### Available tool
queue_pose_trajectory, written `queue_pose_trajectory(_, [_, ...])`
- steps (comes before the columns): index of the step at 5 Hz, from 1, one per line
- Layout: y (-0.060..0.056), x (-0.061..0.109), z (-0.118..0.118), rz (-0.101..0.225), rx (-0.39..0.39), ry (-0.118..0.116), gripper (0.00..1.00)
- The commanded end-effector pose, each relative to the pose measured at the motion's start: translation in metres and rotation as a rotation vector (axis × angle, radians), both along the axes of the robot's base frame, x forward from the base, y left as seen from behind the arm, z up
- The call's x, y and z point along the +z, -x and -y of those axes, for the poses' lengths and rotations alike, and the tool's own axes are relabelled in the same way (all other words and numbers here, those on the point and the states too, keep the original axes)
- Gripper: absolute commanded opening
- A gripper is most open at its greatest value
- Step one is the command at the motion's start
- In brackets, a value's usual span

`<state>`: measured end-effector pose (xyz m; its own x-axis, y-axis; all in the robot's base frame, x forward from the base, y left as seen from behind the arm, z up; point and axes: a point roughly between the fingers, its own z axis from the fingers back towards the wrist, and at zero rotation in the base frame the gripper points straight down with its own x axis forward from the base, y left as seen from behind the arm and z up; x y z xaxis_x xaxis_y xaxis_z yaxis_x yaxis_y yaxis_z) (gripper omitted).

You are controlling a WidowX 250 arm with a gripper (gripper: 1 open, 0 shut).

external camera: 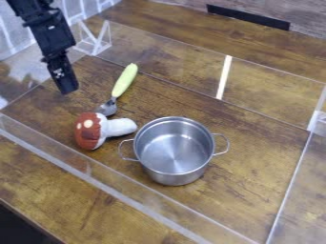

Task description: Move the green spoon to the left

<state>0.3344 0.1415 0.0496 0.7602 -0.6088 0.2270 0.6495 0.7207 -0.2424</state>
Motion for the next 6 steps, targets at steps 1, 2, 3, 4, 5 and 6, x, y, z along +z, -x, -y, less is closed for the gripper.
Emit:
queue_pose_trajectory(1, [-0.006,0.019,0.012,0.061,-0.045,-0.039,0.0])
queue_pose_trajectory(2, [-0.006,0.018,0.022,0.065,-0.069,-0.049,0.0])
queue_pose_trajectory(3, [-0.007,0.016,0.03,0.072,-0.091,-0.056,0.0])
queue_pose_trajectory(4, [-0.003,0.015,0.023,0.076,-0.104,-0.062,0.0])
queue_pose_trajectory(5, [0.003,0.014,0.015,0.08,-0.118,-0.064,0.0])
queue_pose_trajectory(6, [-0.001,0.011,0.011,0.085,-0.129,-0.068,0.0])
